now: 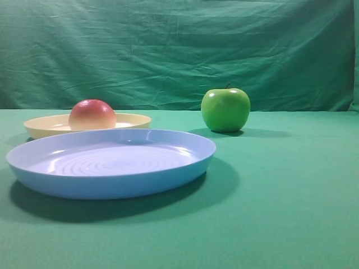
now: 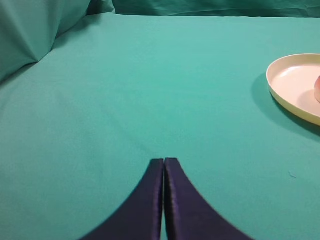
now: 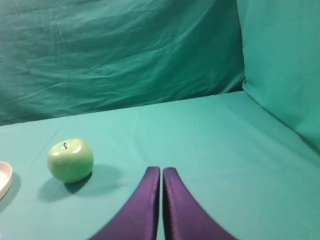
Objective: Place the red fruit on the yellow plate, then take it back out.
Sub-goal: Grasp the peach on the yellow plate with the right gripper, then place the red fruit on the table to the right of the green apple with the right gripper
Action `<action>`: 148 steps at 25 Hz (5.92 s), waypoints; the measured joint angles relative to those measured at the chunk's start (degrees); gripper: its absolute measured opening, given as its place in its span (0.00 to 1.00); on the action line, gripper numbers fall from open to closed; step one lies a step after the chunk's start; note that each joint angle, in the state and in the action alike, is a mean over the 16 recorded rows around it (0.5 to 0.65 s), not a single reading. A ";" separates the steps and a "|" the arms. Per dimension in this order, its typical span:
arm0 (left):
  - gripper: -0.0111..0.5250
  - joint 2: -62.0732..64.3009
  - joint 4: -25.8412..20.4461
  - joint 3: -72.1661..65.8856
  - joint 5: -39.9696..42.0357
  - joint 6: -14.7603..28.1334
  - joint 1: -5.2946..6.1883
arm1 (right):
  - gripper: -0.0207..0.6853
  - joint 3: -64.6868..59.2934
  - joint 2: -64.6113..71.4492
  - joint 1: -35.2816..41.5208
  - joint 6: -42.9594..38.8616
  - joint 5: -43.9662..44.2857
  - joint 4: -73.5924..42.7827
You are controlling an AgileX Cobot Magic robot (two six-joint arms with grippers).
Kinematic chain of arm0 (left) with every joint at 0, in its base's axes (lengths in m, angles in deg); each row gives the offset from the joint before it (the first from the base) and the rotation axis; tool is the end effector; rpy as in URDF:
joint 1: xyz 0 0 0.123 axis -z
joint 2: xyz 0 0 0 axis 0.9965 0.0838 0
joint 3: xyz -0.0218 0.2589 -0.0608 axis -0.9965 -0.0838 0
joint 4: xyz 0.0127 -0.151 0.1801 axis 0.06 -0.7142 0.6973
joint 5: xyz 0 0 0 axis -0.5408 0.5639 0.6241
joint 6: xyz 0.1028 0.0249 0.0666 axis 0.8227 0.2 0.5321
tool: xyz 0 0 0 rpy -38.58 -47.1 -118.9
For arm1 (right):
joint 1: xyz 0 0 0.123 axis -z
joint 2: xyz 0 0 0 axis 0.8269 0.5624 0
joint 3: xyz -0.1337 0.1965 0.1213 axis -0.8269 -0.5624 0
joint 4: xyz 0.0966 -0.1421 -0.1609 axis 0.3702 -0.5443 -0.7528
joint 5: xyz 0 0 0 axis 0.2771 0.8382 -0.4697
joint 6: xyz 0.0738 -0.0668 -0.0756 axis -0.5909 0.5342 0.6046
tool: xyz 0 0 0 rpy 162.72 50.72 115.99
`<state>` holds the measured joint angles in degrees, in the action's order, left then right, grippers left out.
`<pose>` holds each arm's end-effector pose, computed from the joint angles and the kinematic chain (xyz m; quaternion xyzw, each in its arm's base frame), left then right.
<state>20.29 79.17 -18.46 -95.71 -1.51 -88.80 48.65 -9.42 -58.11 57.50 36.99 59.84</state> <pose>0.0847 0.0202 0.1688 -0.0717 0.7912 0.0582 0.6045 0.0944 0.0152 0.2389 -0.0065 0.7760 0.0791 0.6257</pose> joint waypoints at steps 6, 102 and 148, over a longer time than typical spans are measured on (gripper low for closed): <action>0.02 0.00 0.00 0.00 0.00 0.00 0.00 | 0.03 10.85 9.39 -3.00 0.80 8.94 0.48; 0.02 0.00 0.00 0.00 0.00 0.00 0.00 | 0.89 96.93 125.51 -37.99 31.63 13.23 14.67; 0.02 0.00 0.00 0.00 0.00 0.00 0.00 | 0.31 67.65 82.26 -32.47 -0.87 40.43 -11.17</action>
<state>20.29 79.17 -18.46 -95.71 -1.51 -88.80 116.30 72.85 -90.58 56.63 77.42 48.67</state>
